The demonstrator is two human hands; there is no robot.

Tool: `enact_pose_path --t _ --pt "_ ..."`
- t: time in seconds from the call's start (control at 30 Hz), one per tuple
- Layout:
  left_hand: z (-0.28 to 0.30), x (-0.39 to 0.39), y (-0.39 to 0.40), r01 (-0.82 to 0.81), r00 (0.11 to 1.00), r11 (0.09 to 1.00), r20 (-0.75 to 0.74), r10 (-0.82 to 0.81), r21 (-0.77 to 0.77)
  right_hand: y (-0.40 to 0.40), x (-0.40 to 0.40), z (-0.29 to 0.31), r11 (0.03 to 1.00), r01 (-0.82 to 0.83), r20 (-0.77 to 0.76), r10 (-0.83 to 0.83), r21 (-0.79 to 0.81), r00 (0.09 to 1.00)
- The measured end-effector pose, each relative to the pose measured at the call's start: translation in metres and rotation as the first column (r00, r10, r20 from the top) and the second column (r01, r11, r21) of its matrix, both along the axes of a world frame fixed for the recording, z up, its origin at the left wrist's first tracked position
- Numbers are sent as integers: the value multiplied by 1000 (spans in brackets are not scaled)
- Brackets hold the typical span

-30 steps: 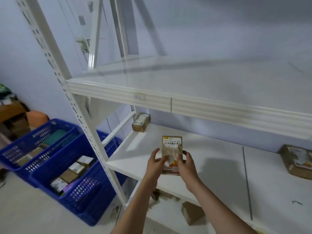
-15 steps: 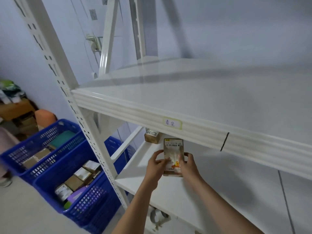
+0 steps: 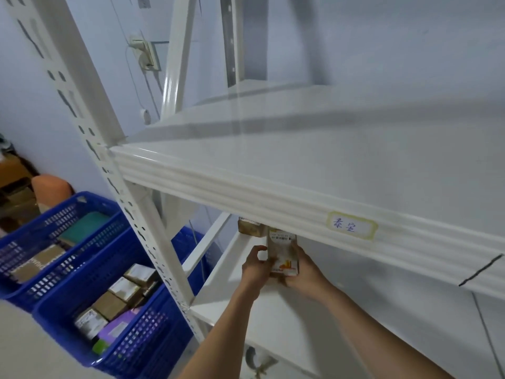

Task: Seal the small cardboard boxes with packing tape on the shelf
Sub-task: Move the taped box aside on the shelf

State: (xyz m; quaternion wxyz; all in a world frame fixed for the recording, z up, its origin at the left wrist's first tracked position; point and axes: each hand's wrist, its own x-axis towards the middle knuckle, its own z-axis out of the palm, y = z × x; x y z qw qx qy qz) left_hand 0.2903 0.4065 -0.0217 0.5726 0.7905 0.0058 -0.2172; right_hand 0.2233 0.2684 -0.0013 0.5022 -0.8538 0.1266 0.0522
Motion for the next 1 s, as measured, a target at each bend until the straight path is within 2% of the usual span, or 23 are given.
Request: enact_pose_path --t 0.07,0.13,0.27,0.33,0.4,0.53,0.67,0.73,0.87,0.93,1.0 --pt "-3 7 5 170 981 972 67 -183 162 5 2 -4 996 62 -45 -65 -63 997" --pt "-6 14 8 292 929 900 129 -348 323 14 7 -11 988 140 -74 -145 -69 987" --pt "-8 24 18 384 876 853 152 -458 353 37 21 -15 958 274 -108 -282 -84 953" --pt "-11 29 24 416 819 793 196 -539 445 44 27 -20 942 294 -97 -311 -164 945" --pt "-17 33 31 417 740 723 257 -622 551 50 33 -25 930 286 -113 -318 -231 941" --pt "-32 39 38 388 590 611 323 -740 691 51 42 -36 844 197 -173 -320 -498 931" --pt "-47 41 37 320 492 560 371 -788 764 53 36 -40 609 188 -46 -347 -770 937" --pt "-52 40 36 287 483 530 357 -799 798 54 32 -47 582 249 50 -336 -774 940" --pt "-55 37 30 239 485 471 316 -816 849 59 30 -69 625 332 167 -308 -706 937" --pt "-52 43 24 207 481 473 332 -811 856 58 38 -75 624 318 180 -275 -714 944" --pt "-53 52 18 184 481 492 358 -800 851 53 52 -78 640 272 121 -269 -719 955"
